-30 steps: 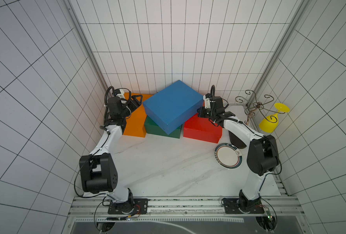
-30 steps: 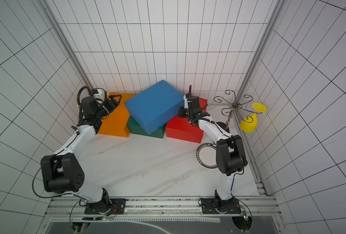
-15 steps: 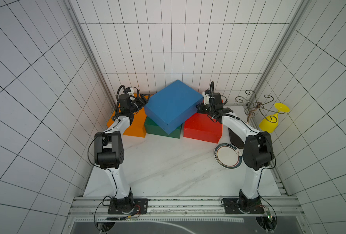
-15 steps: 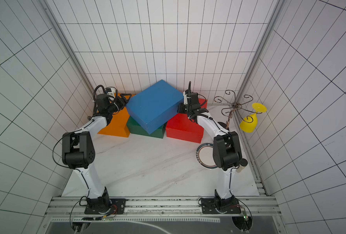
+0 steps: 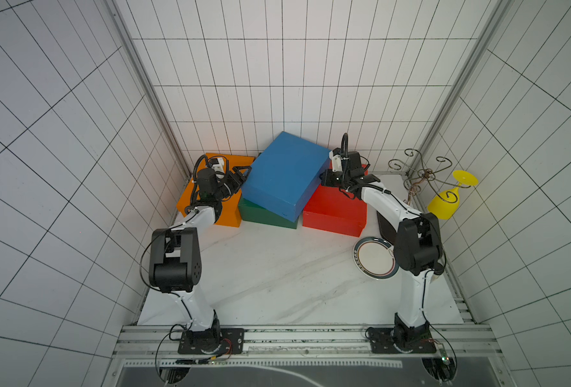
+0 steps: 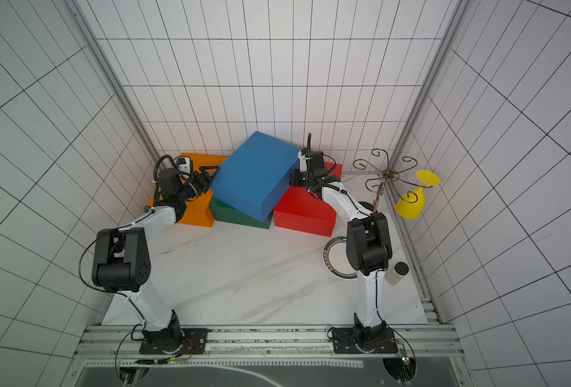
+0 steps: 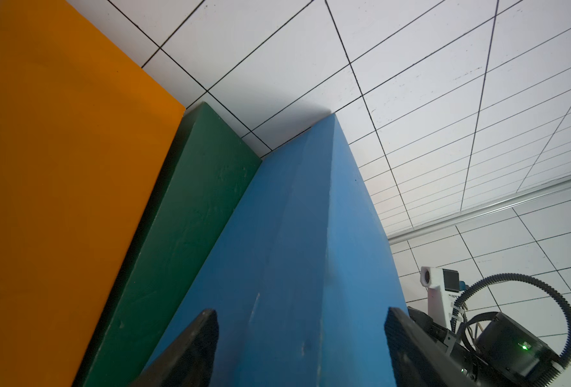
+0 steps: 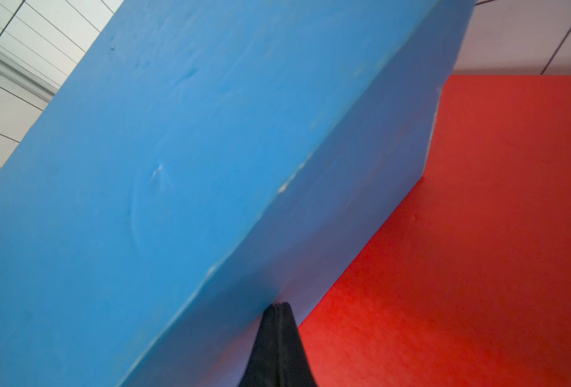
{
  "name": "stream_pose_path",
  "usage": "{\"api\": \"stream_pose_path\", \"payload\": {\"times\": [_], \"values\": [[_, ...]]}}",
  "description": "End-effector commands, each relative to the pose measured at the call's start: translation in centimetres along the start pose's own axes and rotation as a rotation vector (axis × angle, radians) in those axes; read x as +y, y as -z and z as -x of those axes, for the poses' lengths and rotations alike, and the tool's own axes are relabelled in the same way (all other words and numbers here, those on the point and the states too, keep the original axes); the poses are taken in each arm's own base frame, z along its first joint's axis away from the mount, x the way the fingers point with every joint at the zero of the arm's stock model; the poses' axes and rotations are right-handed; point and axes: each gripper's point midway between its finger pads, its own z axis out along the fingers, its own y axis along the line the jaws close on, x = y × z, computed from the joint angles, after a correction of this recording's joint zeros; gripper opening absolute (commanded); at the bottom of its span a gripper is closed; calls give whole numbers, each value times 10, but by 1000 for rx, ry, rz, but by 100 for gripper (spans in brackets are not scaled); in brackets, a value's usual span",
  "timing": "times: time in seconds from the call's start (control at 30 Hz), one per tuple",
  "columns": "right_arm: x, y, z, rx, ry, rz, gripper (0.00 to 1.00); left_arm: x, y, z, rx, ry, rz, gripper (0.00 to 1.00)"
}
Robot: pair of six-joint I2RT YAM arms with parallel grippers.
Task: Stack the shoeboxes
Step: Adjust the shoebox.
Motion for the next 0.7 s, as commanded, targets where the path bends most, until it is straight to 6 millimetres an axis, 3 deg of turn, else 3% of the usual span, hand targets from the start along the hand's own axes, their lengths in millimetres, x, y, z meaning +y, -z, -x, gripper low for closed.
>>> {"api": "stream_pose_path", "payload": {"times": [0.0,0.17,0.3,0.47,0.67], "values": [[52,12,29,-60,67,95,0,-38,18,3,-10,-34,-81,79],[72,7,28,-53,84,127,0,-44,46,4,-48,-87,-14,79],[76,-1,29,-46,73,141,0,-24,58,7,-70,-117,92,80],[77,-11,25,-29,62,157,0,17,54,5,-55,-56,142,79],[68,-18,10,5,50,134,0,35,38,2,-2,8,112,80]]}}
